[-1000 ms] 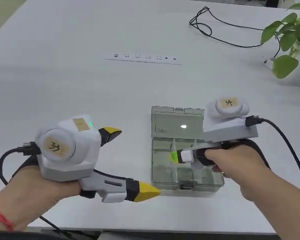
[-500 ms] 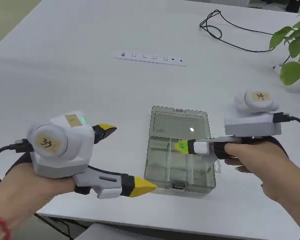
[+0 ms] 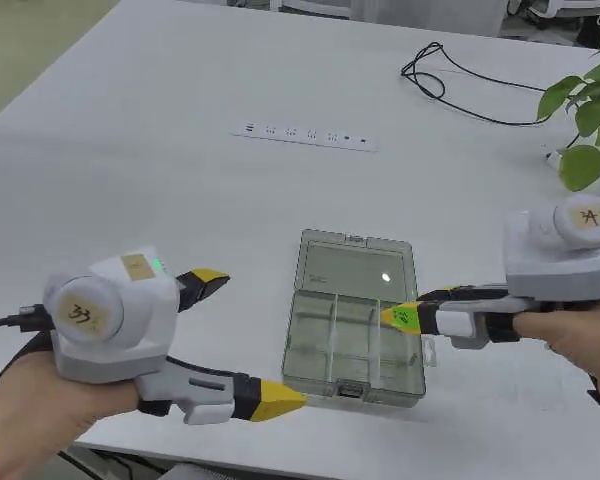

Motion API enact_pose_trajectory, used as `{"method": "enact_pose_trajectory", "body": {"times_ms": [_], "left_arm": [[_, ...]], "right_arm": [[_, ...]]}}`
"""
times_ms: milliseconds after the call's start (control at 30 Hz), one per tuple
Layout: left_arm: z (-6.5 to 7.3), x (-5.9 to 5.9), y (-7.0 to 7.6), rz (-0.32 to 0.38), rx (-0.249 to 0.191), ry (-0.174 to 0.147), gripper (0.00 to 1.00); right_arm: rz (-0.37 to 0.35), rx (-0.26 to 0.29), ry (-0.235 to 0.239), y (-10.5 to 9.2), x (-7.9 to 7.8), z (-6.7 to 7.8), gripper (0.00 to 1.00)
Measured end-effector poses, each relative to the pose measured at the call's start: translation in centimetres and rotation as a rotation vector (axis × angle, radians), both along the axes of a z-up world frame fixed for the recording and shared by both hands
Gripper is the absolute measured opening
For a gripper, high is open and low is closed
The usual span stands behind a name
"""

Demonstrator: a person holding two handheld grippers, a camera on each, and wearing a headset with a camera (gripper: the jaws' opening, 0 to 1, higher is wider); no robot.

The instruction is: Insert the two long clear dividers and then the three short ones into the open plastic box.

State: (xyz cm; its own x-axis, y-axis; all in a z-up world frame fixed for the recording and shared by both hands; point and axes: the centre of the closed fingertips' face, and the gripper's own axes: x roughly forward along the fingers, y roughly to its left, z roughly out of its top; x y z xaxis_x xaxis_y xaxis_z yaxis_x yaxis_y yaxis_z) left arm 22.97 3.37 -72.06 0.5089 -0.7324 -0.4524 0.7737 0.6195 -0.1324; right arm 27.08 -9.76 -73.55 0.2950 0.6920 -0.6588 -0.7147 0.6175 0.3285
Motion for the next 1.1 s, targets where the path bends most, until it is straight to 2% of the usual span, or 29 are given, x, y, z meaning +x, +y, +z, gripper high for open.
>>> {"method": "enact_pose_trajectory", "body": {"times_ms": [33,100,233,300,367,567,600,700,733,800,833,933,1033,1100], "left_arm": [[0.0,0.0,0.0,0.001,-0.001,0.001,1.00],[-0.1,0.0,0.0,0.000,0.000,0.003,1.00],[-0.3,-0.1,0.1,-0.002,-0.001,0.010,1.00],[-0.4,-0.1,0.2,-0.002,-0.002,0.014,1.00],[-0.4,0.0,0.3,-0.001,-0.003,0.014,1.00],[-0.3,0.0,0.4,-0.003,-0.003,0.013,1.00],[-0.3,0.0,0.4,-0.003,-0.003,0.014,1.00],[-0.3,0.1,0.4,-0.002,-0.001,0.013,1.00],[-0.3,0.1,0.4,-0.003,-0.002,0.014,1.00],[-0.3,0.2,0.4,-0.003,-0.001,0.013,1.00],[-0.3,0.2,0.4,-0.003,-0.003,0.013,1.00],[-0.3,0.3,0.5,-0.003,-0.002,0.015,1.00],[-0.5,0.2,0.5,-0.006,0.000,0.019,1.00],[-0.6,0.2,0.6,-0.006,0.002,0.022,1.00]], "right_arm": [[0.028,-0.036,-0.014,-0.6,-0.2,-0.4,0.50],[0.086,-0.054,-0.052,-1.1,-0.4,-0.5,0.50],[0.148,-0.091,-0.056,-2.3,-0.8,-1.3,0.53],[0.188,-0.114,-0.077,-2.8,-0.8,-1.6,0.56],[0.227,-0.151,-0.071,-3.5,-0.9,-2.4,0.57],[0.372,-0.254,-0.107,-5.3,-0.8,-4.2,0.58],[0.396,-0.273,-0.101,-5.6,-0.9,-4.7,0.59],[0.474,-0.327,-0.114,-6.1,-1.2,-5.8,0.58],[0.507,-0.359,-0.110,-6.6,-1.3,-6.7,0.58],[0.558,-0.395,-0.138,-7.0,-1.1,-7.5,0.55],[0.572,-0.416,-0.138,-7.3,-0.9,-8.0,0.54],[0.590,-0.426,-0.134,-7.4,-0.6,-8.8,0.53],[0.657,-0.492,-0.145,-8.1,-0.5,-9.9,0.51],[0.684,-0.533,-0.172,-8.4,-0.1,-10.4,0.50]]}}
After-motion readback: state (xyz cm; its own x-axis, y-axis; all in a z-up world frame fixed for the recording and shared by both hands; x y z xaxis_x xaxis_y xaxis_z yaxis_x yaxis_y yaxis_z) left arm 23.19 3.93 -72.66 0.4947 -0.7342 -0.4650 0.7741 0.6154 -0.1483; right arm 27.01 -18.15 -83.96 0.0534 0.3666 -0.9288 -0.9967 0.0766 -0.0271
